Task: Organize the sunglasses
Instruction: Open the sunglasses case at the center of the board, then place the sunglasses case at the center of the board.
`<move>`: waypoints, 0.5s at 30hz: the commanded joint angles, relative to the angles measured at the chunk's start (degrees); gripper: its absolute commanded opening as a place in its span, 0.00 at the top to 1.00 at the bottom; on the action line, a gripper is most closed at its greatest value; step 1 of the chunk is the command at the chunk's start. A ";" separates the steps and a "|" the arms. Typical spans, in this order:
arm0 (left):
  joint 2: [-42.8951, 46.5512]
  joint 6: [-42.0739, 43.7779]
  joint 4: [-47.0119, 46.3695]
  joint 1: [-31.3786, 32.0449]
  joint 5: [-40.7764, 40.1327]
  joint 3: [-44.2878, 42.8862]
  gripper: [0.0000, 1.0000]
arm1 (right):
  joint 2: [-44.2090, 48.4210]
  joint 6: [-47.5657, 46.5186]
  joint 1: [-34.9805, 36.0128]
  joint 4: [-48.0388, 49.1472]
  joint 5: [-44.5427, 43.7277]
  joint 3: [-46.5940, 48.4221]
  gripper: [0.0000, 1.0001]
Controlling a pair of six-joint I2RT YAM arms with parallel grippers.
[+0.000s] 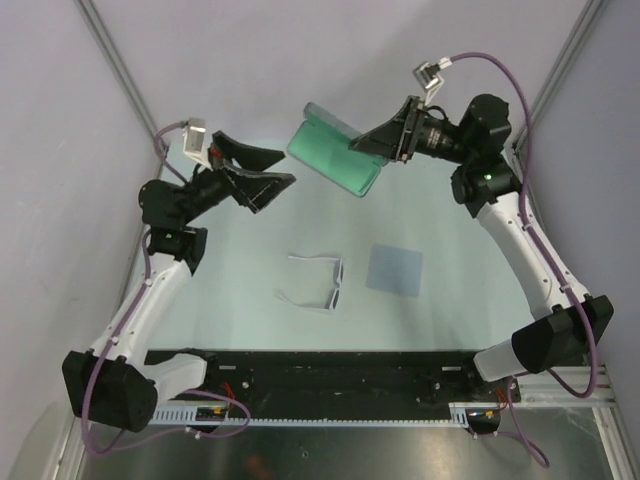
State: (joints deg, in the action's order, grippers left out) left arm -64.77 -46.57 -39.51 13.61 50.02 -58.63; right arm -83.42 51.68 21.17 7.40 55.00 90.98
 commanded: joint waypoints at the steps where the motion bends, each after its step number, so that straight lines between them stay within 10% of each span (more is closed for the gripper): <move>1: 2.20 -0.54 -1.10 -6.73 -4.76 5.53 0.00 | 2.38 -9.40 -5.87 -9.06 -5.26 -1.22 1.00; 9: 3.42 -1.34 0.74 -13.43 -6.94 13.45 0.00 | -3.31 -26.78 -6.85 -18.47 -11.85 -4.93 1.00; 15: 2.11 -0.90 6.10 -17.29 -8.80 16.62 0.00 | -12.46 -27.52 -5.35 -8.22 -5.70 -5.20 1.00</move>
State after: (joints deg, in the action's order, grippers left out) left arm -63.05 -47.48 -35.83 -1.72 43.03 -43.24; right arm -90.98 27.20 15.07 -8.95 45.98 85.89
